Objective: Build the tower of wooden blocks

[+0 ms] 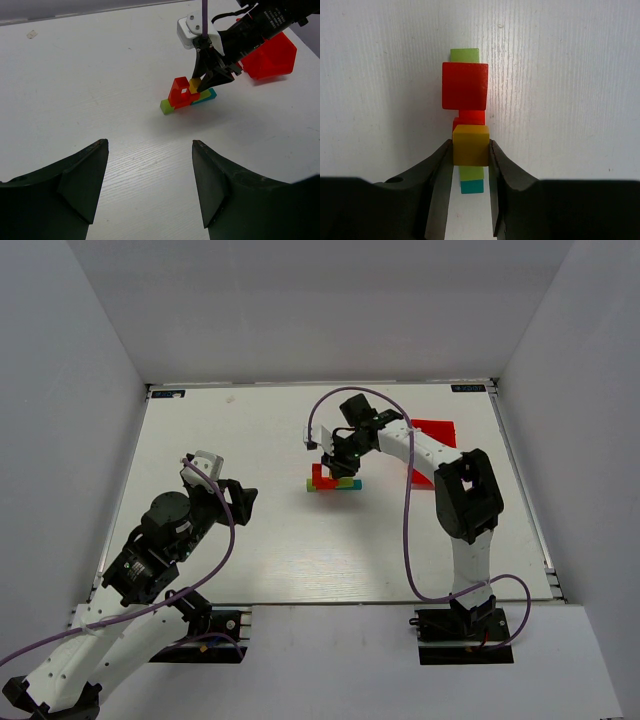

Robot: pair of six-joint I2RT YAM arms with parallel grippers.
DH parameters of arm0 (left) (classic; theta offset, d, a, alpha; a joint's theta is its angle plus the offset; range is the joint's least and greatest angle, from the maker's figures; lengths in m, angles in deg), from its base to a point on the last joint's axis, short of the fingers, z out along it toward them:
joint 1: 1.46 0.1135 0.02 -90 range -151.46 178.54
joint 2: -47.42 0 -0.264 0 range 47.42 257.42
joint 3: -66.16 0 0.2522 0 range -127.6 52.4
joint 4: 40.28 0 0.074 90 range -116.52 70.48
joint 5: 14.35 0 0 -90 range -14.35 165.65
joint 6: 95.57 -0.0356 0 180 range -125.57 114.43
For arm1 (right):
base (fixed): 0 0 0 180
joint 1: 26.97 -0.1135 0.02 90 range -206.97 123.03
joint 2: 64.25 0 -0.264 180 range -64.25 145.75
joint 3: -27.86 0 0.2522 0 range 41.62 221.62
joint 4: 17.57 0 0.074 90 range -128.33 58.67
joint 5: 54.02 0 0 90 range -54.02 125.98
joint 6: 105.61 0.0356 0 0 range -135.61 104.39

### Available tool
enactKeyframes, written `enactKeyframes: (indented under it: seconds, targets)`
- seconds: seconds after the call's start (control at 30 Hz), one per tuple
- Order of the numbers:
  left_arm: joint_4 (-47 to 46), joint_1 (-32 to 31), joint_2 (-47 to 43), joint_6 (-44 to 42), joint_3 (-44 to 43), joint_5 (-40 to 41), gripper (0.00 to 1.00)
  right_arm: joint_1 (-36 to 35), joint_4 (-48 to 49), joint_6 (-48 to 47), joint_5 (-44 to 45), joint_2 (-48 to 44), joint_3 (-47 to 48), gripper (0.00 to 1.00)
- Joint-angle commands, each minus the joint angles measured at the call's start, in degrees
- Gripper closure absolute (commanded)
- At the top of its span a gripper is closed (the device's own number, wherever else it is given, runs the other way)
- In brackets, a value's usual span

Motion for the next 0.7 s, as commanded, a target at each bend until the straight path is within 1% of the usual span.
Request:
enactKeyframes:
  seconds: [0.0, 0.5, 0.6, 0.67]
  targets:
    - [-0.1, 0.2, -0.4, -0.2, 0.0, -0.2, 0.22, 0.2, -0.7, -0.8, -1.5, 0.8, 2.6, 0.99]
    - [-0.1, 0.2, -0.4, -0.2, 0.0, -0.2, 0.22, 0.1, -1.3, -0.5, -2.0, 1.2, 2.9, 0.96]
    - [-0.1, 0.2, -0.4, -0.2, 0.0, -0.2, 0.22, 0.2, -1.4, -0.5, -2.0, 1.4, 2.9, 0.95]
    - [-0.1, 0.2, -0.4, -0.2, 0.0, -0.2, 0.22, 0.2, -1.3, -0.5, -1.8, 1.5, 2.9, 0.91]
